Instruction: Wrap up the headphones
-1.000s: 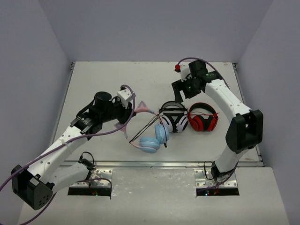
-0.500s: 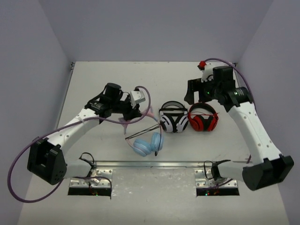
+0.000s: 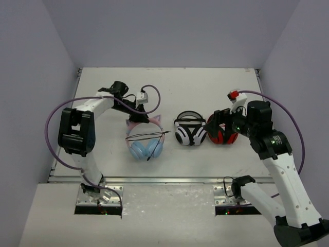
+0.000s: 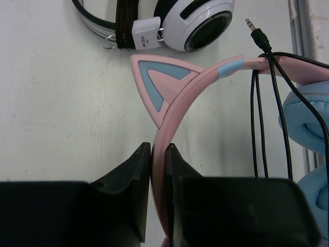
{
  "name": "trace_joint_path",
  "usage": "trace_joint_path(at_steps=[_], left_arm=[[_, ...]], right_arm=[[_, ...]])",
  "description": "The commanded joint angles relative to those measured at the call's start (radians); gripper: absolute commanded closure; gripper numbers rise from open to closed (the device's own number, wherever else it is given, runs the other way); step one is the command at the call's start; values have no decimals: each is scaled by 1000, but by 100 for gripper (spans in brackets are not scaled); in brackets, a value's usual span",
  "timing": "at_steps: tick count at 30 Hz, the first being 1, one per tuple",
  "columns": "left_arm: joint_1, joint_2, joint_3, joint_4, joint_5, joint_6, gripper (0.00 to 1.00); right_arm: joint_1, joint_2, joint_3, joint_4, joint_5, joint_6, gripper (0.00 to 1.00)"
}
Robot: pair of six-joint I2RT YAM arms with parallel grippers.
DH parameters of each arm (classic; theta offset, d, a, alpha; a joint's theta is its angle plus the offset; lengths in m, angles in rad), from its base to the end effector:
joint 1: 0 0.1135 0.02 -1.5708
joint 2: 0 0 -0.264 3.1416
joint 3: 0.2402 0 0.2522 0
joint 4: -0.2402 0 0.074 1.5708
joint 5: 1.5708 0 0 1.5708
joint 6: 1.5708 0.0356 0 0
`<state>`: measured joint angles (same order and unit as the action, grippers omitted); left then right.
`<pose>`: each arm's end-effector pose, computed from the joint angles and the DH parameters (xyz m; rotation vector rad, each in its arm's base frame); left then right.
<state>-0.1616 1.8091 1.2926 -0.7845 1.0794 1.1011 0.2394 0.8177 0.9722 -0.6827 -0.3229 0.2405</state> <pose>0.3396 -0.0872 0.2137 1.4558 1.6853 -1.0493 0.1579 0.0502 0.3488 -0.1973 2.1218 0.6252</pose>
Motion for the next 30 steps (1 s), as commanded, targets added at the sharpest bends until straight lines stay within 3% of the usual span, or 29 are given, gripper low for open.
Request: trace_joint_path(at_steps=[1, 4, 7, 17, 30], left_arm=[[5, 65, 37, -83, 90, 113, 100], [4, 65, -2, 78, -19, -15, 100], [2, 82, 39, 116, -56, -44, 100], [-24, 361, 388, -178, -73, 115, 100], [-41, 625, 691, -280, -98, 143, 98]], right_arm=[[18, -20, 5, 61, -38, 13, 1], [34, -41, -9, 72, -39, 8, 1], [41, -68, -15, 80, -44, 5, 1], [64, -153, -21, 66, -65, 6, 1], [64, -192, -43, 83, -143, 36, 1]])
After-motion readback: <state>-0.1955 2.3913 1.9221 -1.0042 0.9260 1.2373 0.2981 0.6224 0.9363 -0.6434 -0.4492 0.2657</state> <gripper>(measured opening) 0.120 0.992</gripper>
